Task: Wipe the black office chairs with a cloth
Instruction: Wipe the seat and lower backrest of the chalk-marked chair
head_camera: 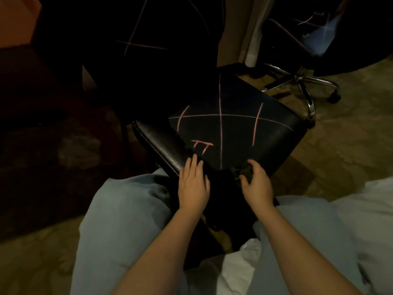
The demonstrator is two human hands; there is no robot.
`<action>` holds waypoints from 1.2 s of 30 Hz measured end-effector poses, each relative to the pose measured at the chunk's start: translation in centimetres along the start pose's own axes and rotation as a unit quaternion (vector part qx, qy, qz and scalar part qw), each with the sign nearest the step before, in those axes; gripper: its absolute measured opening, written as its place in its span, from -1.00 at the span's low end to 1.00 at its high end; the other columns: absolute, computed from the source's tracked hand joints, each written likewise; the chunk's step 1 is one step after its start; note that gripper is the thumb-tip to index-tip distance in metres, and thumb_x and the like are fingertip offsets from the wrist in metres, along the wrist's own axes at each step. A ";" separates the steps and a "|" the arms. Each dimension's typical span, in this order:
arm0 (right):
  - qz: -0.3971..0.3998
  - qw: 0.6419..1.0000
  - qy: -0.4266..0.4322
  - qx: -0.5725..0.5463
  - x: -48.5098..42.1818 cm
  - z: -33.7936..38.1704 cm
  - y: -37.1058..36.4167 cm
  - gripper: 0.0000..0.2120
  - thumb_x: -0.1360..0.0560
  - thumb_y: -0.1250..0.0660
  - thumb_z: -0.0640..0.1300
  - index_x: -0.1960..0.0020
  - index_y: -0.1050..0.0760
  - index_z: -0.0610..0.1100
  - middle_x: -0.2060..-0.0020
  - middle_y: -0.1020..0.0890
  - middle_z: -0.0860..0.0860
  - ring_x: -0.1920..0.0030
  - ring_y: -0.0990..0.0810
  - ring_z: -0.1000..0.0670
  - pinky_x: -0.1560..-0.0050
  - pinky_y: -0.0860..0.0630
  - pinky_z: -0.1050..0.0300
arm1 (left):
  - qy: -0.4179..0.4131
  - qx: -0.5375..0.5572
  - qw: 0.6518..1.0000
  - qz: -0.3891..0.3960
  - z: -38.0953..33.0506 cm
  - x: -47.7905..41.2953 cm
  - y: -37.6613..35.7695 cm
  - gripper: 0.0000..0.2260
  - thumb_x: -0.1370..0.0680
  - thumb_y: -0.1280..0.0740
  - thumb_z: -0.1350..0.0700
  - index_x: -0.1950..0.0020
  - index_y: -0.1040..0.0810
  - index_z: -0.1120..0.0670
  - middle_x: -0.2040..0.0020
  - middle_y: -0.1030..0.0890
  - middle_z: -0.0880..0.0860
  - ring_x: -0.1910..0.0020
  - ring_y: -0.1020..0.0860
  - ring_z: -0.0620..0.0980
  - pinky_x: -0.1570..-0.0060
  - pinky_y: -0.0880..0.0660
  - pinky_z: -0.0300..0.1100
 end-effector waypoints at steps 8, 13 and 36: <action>0.163 0.966 0.185 0.079 1.9 2.9 -2.6 -0.56 -0.57 -0.29 -0.16 -0.43 -0.36 -0.07 -0.50 -0.23 0.09 -0.43 -0.32 0.08 -0.39 -0.29 0.19 | 0.149 0.042 0.987 -0.048 0.7 -3.4 -2.0 -0.58 -0.65 -0.08 0.09 -0.51 -0.26 0.14 -0.55 -0.20 0.08 -0.55 -0.08 0.01 -0.52 0.06 -0.06; 0.118 0.958 0.237 0.112 -0.5 0.5 -1.4 -0.59 -0.46 -0.39 -0.28 -0.29 -0.53 -0.08 -0.38 -0.42 -0.05 -0.41 -0.31 -0.07 -0.42 -0.31 -0.01 | 0.187 0.019 0.979 -0.072 0.0 -3.7 -3.2 -0.57 -0.63 -0.11 0.04 -0.49 -0.28 0.13 -0.54 -0.21 0.06 -0.55 -0.07 0.00 -0.50 0.11 -0.05; 0.089 0.942 0.308 0.104 -1.3 0.1 -3.0 -0.64 -0.47 -0.23 -0.18 -0.24 -0.56 -0.10 -0.29 -0.52 -0.06 -0.34 -0.41 -0.09 -0.38 -0.34 -0.06 | 0.211 -0.067 0.960 -0.173 0.0 -4.1 -5.8 -0.50 -0.51 -0.06 0.05 -0.42 -0.38 0.16 -0.47 -0.36 0.09 -0.49 -0.25 0.07 -0.44 -0.02 0.09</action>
Point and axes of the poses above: each hand's wrist, its own x-axis away from the middle knuckle, its own y-axis out of the back of the hand, z = x × y, the point moved 2 cm from there along -x, towards the middle knuckle
